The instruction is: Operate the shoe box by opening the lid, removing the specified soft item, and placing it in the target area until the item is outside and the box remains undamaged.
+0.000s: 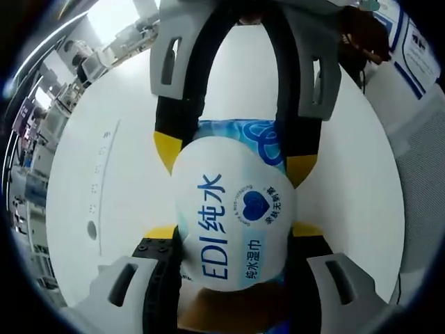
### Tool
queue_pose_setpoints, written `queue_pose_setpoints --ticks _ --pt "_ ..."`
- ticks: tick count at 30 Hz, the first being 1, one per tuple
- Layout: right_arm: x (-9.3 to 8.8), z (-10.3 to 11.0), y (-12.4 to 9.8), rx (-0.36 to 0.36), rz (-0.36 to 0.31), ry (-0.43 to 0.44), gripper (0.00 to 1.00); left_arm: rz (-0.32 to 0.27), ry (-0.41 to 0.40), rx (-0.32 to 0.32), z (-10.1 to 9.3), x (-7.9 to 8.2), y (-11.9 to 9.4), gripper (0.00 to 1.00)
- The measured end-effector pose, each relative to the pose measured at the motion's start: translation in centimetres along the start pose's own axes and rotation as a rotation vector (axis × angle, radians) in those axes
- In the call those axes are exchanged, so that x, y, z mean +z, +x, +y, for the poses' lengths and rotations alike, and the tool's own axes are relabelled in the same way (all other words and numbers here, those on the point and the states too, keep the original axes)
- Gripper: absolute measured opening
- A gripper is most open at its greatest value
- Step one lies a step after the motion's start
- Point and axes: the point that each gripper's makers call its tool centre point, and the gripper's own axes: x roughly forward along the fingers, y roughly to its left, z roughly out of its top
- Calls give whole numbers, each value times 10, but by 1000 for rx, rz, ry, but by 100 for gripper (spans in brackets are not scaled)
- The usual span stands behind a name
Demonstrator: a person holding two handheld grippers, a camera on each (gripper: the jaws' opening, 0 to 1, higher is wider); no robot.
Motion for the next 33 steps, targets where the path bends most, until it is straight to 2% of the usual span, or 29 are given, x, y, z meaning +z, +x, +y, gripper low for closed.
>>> queue_pose_setpoints --ticks 12,26,33 --pt "-5 0 7 -3 -11 -10 45 10 -2 1 1 -4 6 60" --pt "-18 -1 9 2 2 2 47 -20 -14 2 1 3 12 61" --pt "-27 -2 5 -5 24 -18 48 -37 -25 5 2 9 12 61"
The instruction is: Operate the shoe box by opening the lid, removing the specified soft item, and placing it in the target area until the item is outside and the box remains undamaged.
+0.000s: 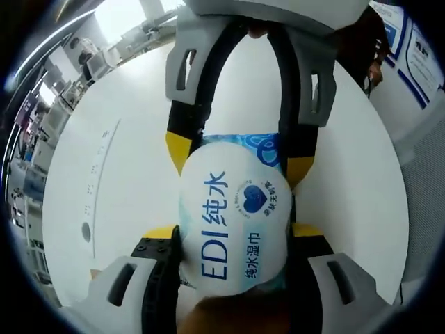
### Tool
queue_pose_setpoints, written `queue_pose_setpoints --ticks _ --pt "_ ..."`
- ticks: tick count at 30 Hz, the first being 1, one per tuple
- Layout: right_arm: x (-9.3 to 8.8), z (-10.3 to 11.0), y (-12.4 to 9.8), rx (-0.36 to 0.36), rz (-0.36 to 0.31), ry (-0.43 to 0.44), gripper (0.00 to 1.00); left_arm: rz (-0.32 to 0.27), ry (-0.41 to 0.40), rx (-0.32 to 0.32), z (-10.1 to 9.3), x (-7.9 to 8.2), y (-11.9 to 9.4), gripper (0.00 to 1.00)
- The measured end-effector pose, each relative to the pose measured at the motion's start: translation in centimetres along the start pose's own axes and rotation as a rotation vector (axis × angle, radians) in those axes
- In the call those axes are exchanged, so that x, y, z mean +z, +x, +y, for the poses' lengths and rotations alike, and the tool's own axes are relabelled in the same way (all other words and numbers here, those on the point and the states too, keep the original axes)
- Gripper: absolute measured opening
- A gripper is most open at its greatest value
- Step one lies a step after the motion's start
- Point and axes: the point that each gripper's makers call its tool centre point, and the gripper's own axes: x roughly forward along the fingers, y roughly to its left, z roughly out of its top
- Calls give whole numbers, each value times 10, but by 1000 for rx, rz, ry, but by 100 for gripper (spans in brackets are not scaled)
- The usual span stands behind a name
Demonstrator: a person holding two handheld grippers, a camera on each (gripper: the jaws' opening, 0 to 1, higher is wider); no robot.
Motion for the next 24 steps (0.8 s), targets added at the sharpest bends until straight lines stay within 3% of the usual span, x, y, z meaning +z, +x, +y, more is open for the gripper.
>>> queue_pose_setpoints --ticks 9,14,24 --pt "-4 0 -7 -12 16 -7 47 4 14 3 1 3 -1 61" --pt "0 1 -12 -14 3 46 48 -10 -1 -1 0 9 -8 61" --pt "2 5 -28 -38 7 67 52 -11 -7 8 -2 9 -23 63"
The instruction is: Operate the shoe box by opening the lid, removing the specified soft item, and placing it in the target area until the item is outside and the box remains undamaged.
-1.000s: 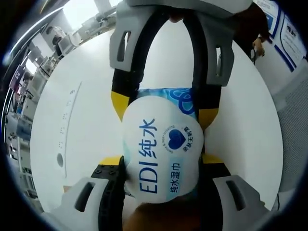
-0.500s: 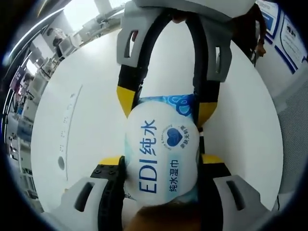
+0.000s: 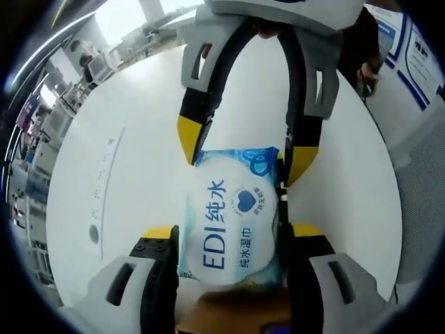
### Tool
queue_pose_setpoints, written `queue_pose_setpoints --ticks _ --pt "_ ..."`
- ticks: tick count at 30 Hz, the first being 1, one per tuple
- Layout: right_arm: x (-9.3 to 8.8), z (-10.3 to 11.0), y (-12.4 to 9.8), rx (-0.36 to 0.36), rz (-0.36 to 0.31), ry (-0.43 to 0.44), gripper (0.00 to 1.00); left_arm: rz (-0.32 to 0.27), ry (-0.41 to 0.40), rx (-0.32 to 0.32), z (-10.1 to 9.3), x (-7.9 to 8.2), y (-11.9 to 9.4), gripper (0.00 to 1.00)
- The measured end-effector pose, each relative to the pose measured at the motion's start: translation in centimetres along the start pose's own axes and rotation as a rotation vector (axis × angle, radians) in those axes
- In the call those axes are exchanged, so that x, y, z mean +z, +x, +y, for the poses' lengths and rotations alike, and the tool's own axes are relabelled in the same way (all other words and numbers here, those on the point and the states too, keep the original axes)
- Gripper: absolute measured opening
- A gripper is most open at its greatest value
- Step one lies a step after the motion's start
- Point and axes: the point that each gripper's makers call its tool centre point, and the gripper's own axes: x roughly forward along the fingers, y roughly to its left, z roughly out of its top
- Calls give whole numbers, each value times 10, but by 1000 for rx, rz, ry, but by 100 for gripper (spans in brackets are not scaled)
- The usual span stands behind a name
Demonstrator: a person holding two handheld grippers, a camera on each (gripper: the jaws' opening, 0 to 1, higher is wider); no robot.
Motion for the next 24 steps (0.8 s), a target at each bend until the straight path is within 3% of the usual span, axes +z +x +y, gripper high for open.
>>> queue_pose_setpoints --ticks 14,24 --pt "7 1 -26 -49 -16 89 60 -43 -79 17 -1 3 -29 68" --pt "14 8 -40 -72 -28 107 66 -146 -182 34 -5 12 -55 76"
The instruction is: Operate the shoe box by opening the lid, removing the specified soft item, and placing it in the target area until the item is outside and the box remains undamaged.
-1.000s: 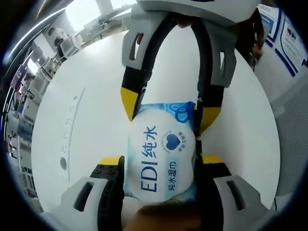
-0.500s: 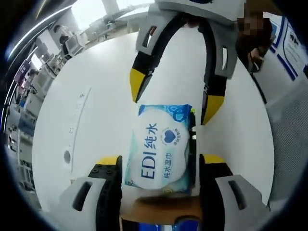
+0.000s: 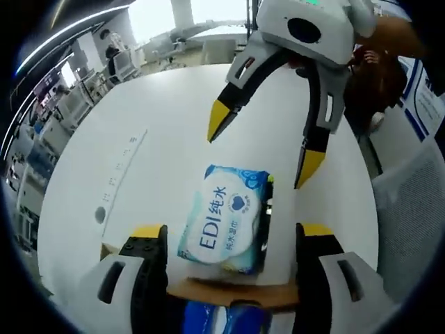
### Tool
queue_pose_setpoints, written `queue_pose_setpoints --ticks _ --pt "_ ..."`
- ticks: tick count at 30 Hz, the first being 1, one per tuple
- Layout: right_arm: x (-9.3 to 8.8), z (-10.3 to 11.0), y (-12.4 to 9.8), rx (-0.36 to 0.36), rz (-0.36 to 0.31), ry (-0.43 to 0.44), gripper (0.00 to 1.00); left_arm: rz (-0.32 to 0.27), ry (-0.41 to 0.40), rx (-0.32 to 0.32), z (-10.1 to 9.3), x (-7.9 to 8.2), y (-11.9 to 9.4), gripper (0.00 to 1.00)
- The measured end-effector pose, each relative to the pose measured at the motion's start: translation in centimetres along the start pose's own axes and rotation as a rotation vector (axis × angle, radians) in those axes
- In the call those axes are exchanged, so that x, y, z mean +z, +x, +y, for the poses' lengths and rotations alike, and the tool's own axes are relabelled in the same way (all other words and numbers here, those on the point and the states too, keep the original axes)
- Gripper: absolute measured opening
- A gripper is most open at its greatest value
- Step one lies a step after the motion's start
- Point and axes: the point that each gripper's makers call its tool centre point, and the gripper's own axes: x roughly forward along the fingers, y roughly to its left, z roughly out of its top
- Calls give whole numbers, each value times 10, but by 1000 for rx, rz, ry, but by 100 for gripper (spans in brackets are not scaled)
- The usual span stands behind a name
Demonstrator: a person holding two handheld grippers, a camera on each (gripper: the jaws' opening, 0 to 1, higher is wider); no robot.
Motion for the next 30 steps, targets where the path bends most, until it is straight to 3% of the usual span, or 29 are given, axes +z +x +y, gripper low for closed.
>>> queue_pose_setpoints --ticks 8,19,24,30 --pt "9 4 -10 -17 -16 4 71 -27 13 32 -4 -2 -18 82" --pt "19 10 -19 -37 -13 -13 74 -104 -47 75 -6 -1 -51 90" --pt "26 15 -22 -32 -10 -34 74 -167 -100 109 -6 -1 -71 95" --pt "34 23 -22 -29 -12 -52 74 -186 -125 127 -11 -7 -85 99"
